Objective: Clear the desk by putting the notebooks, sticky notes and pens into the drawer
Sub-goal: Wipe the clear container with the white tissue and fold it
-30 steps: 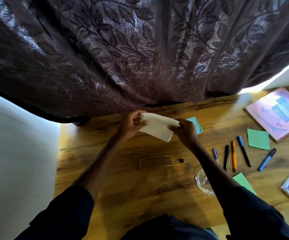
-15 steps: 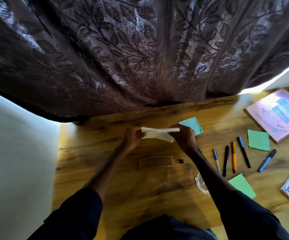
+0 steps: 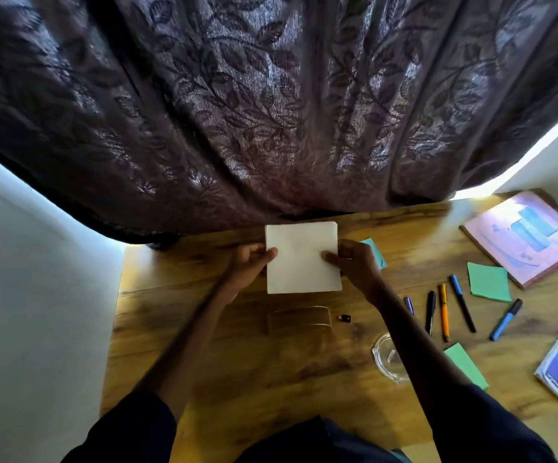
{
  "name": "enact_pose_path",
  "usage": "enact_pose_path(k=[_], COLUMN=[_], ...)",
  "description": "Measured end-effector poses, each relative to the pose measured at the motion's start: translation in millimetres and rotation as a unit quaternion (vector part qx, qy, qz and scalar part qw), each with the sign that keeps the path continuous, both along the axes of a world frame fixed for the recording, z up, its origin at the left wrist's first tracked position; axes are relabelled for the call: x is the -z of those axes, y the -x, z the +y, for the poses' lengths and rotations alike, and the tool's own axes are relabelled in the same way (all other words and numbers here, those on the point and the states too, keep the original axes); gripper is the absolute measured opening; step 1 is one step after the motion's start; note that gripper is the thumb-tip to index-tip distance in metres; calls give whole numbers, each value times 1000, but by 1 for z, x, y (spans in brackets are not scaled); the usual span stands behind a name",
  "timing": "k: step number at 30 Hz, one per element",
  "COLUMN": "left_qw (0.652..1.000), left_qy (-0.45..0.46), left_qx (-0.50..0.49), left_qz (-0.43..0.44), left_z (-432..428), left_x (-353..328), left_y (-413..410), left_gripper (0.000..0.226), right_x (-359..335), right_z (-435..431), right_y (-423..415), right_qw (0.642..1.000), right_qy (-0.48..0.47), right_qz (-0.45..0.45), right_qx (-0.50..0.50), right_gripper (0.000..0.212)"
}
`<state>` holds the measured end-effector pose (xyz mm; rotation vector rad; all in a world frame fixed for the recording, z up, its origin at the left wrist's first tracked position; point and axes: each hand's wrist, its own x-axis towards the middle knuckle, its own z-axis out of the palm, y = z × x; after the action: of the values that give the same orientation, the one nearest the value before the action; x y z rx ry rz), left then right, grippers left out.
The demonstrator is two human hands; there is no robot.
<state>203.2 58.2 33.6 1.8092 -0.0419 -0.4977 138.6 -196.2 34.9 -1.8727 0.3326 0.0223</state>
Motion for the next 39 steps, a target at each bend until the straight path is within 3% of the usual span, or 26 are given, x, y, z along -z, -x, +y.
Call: enact_pose_path(k=[5,11,15,20,27,34,39], left_qw=[996,996,994,989,984,977,976], left_qy=[-40,-15,-31,-38,-16,36,6], left_qx=[-31,-28,-33,-99,-156,-200,-197], left_qz=[-72,-77,-95,-103,-81,-60,-89], left_z=[12,23,24,23,24,19,16], left_x=[-24,-29,-29,-31,-22,-22,-21], left_y=[8,28,43,62,78,93,101], left_gripper=[13,16,11,14,24,27,29], right_x=[-17,-35,-36,-35,-26,-25,-28], right_z=[1,4,2,6,5,13,19], right_y=[18,46,63,89,125,140,144], right_qw=[998,997,996,991,982,968,960], right_qy=[-22,-36,-18,-118,-180,-225,-225], right_qz=[22,9,14,53,51,71,88], right_qx=[-49,-72,-83,-17,29,89,143], right_gripper=[26,12,27,25,21,14,16])
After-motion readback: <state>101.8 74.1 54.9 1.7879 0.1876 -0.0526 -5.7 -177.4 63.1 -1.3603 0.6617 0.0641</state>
